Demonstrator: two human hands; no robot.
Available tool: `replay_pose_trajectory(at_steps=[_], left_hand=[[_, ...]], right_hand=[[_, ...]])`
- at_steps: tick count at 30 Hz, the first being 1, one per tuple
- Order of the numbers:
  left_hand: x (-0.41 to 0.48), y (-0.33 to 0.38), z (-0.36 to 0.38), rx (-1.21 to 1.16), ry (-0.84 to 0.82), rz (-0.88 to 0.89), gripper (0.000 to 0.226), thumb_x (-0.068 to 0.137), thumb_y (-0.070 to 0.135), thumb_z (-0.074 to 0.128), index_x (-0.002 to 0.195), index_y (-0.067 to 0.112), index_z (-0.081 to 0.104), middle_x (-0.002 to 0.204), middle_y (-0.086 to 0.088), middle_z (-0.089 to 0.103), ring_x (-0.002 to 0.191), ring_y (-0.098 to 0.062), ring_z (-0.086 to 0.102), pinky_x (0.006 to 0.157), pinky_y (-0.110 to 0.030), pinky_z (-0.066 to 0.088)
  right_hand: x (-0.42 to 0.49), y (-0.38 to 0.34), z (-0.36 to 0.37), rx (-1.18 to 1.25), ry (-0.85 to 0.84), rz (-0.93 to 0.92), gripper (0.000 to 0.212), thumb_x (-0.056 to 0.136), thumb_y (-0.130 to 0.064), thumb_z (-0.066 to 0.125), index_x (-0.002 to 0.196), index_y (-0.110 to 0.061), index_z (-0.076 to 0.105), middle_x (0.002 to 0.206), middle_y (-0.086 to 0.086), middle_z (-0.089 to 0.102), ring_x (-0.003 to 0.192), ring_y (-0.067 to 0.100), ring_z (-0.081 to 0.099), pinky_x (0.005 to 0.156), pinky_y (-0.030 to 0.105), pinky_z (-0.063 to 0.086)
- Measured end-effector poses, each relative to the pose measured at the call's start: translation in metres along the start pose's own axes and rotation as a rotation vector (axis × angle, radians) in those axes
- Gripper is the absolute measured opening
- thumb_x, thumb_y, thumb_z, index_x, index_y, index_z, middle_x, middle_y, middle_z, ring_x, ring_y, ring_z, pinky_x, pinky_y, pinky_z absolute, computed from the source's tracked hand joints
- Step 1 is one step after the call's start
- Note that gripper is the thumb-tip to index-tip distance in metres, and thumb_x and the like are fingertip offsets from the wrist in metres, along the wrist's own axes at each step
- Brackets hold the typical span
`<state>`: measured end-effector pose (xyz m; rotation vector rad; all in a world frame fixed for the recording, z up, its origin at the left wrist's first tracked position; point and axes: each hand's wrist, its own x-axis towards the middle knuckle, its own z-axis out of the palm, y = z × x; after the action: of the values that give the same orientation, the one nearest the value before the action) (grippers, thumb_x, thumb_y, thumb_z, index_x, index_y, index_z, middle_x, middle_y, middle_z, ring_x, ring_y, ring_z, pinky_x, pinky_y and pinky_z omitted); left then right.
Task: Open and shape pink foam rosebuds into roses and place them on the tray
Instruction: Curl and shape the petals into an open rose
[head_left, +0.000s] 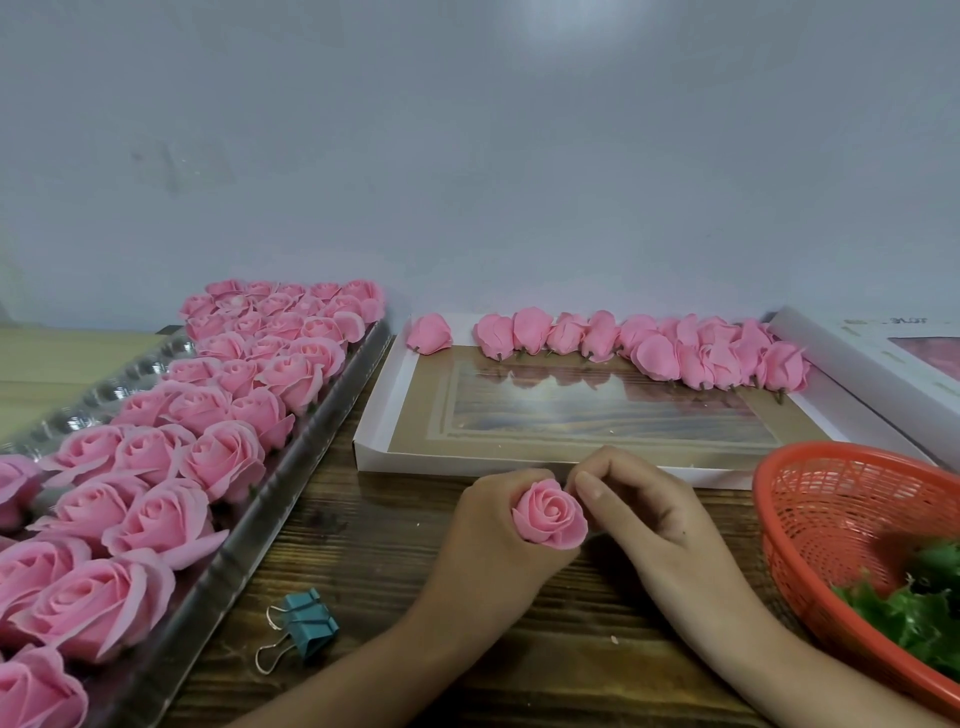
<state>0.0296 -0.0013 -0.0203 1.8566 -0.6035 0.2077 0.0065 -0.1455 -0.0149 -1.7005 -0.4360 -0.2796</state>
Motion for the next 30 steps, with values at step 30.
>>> replay_pose_trajectory(at_steps=[30], left_hand=[[-0.0039,0.0008,0.0021,-0.006,-0.158,0.030,0.034,0.074,0.016,0.074,0.059,0.038,0.053,0.055,0.025,0.057,0.055,0.005,0.053,0.054,-0.005,0.036]], right_hand=[[-0.0011,0.0000,-0.0010,0.004,-0.030,-0.011,0.016,0.086,-0.038,0.064,0.077,-0.024,0.063,0.071,-0.005,0.055,0.069,0.007,0.050,0.066,0.016,0.041]])
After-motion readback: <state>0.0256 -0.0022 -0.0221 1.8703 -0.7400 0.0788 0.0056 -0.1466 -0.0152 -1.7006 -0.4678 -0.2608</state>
